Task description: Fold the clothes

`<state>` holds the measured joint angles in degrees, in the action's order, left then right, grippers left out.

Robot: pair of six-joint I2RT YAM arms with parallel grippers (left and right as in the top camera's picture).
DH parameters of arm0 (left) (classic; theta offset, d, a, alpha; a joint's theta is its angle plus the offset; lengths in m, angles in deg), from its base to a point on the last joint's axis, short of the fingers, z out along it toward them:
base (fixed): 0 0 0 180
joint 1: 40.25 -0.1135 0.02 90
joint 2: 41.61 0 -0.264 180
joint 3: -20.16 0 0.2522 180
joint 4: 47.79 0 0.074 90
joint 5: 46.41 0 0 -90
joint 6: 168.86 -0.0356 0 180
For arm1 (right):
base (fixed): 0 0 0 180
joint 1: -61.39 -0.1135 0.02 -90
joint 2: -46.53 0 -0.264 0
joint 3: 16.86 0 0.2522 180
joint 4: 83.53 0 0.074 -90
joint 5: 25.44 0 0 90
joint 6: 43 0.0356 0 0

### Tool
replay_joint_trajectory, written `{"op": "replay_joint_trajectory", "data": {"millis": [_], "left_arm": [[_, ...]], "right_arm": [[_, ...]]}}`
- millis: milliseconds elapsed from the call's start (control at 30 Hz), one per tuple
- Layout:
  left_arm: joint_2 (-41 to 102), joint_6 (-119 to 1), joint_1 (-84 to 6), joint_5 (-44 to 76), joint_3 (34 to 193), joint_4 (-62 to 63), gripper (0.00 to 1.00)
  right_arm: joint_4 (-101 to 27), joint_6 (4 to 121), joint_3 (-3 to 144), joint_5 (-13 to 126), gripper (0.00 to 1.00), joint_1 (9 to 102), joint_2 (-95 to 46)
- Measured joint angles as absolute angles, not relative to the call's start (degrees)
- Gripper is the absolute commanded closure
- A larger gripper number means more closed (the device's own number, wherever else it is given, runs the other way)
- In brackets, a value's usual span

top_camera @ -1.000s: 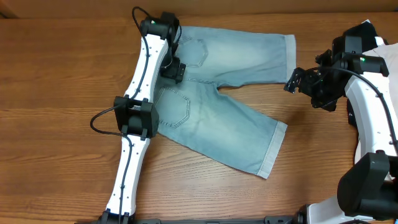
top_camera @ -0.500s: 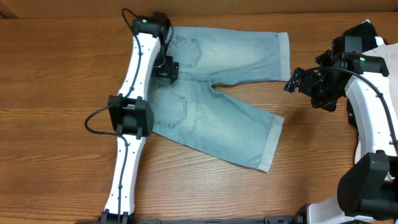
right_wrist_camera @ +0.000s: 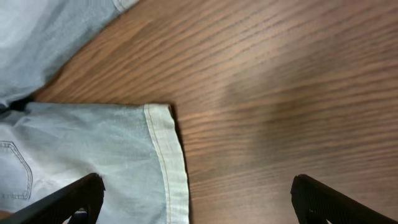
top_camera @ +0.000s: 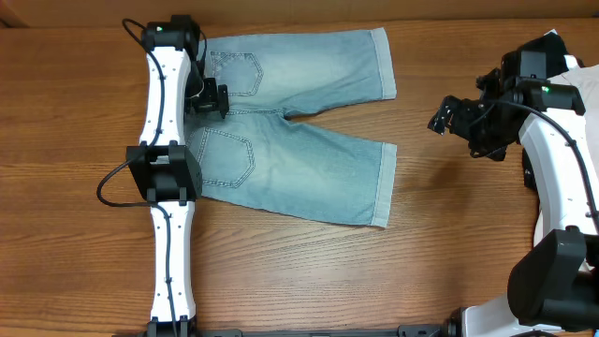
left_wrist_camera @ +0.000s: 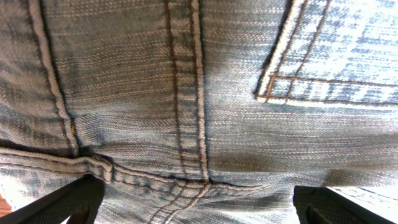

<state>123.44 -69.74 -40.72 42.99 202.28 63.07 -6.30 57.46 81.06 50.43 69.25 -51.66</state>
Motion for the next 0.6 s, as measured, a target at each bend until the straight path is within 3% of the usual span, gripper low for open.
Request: {"op": "replay_joint_trajectory", "data": {"millis": [333, 600], "left_arm": [[117.8, -69.7, -40.8, 42.9, 199.5, 62.7, 0.00], [94.6, -69.7, -40.8, 43.0, 199.5, 62.4, 0.00]], "right_arm": [[-3.9, 57.7, 85.4, 49.9, 0.00, 69.2, -51.5], [4.8, 59.0, 95.2, 49.3, 0.00, 69.2, -43.0]]}}
